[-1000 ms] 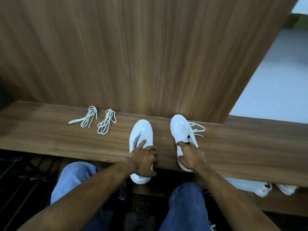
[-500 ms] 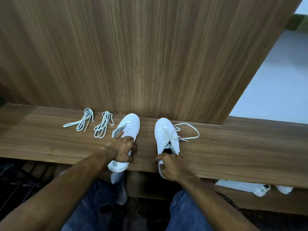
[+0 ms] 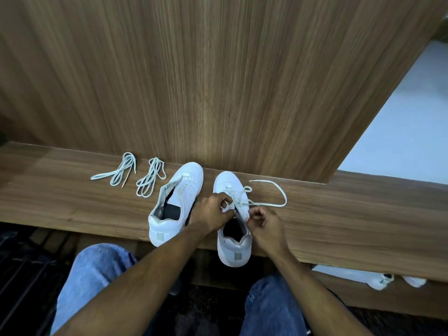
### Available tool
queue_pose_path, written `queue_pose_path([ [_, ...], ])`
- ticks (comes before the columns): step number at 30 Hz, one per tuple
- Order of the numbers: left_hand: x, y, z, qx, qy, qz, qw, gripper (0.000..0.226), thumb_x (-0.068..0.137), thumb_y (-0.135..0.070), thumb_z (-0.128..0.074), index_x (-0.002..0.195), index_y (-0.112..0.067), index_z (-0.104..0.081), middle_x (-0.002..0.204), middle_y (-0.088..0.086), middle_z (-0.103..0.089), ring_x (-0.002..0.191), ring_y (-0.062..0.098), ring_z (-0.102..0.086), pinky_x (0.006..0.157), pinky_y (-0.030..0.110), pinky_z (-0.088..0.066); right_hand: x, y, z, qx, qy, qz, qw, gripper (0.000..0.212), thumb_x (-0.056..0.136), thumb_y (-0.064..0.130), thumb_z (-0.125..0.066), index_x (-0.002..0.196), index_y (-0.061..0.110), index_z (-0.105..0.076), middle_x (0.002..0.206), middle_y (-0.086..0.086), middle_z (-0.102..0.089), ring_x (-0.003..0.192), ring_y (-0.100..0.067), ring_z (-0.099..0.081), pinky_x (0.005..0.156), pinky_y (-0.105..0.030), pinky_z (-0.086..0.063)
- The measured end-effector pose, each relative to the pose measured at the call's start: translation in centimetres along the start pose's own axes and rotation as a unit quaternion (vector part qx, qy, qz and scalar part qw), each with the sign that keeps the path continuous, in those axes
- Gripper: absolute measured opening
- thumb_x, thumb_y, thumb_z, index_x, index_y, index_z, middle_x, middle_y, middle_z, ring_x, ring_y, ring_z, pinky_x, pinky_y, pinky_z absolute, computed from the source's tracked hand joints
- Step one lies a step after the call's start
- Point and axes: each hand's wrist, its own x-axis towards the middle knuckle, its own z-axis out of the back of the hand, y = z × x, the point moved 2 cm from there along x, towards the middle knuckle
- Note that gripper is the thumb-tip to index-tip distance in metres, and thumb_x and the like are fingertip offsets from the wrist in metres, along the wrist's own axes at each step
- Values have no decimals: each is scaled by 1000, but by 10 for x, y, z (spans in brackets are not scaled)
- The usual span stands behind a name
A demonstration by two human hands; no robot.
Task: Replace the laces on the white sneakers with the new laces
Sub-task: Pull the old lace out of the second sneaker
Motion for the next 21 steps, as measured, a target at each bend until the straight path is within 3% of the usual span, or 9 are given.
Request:
queue_pose_path([
  [5, -2, -8, -5, 75, -39, 4, 996, 24, 84, -33, -57, 107, -26, -62, 100, 3, -71, 95, 29, -64, 81, 37, -51, 9, 12, -9, -148, 56, -17, 987, 29, 84, 35, -66, 110, 24, -64, 99, 4, -70, 92, -20, -65, 69, -25, -41],
  [9, -1, 2, -8, 14, -42, 15, 999, 21, 85, -24, -56, 104, -33, -58, 99, 3, -71, 92, 31, -64, 76, 39, -51, 10, 13, -11, -169, 16, -31, 985, 22, 87, 31, -56, 107, 26, -65, 100, -2, -72, 99, -29, -64, 79, -34, -49],
  [14, 4, -14, -7, 87, 7, -11, 996, 13, 89, -19, -51, 99, -22, -58, 108, 8, -59, 93, 34, -60, 80, 39, -47, 13, 14, -8, -186, 22, -40, 981, 19, 87, 31, -55, 99, 22, -67, 98, -8, -71, 98, -33, -64, 78, -35, -48],
  [18, 20, -24, 10, -61, 102, 79, 990, 17, 73, -20, -52, 78, -9, -65, 99, 14, -63, 92, 32, -62, 84, 40, -52, 12, 15, -8, -190, 24, -46, 980, 19, 86, 33, -55, 96, 20, -65, 99, -12, -69, 96, -37, -63, 77, -38, -51],
  [21, 31, -36, 41, -294, 93, 179, 934, 16, 47, -16, -47, 63, -14, -54, 82, 8, -58, 71, 20, -53, 66, 32, -45, 11, 18, -9, -199, 34, -39, 979, 20, 87, 33, -55, 97, 20, -66, 99, -12, -69, 96, -37, -64, 77, -37, -52],
])
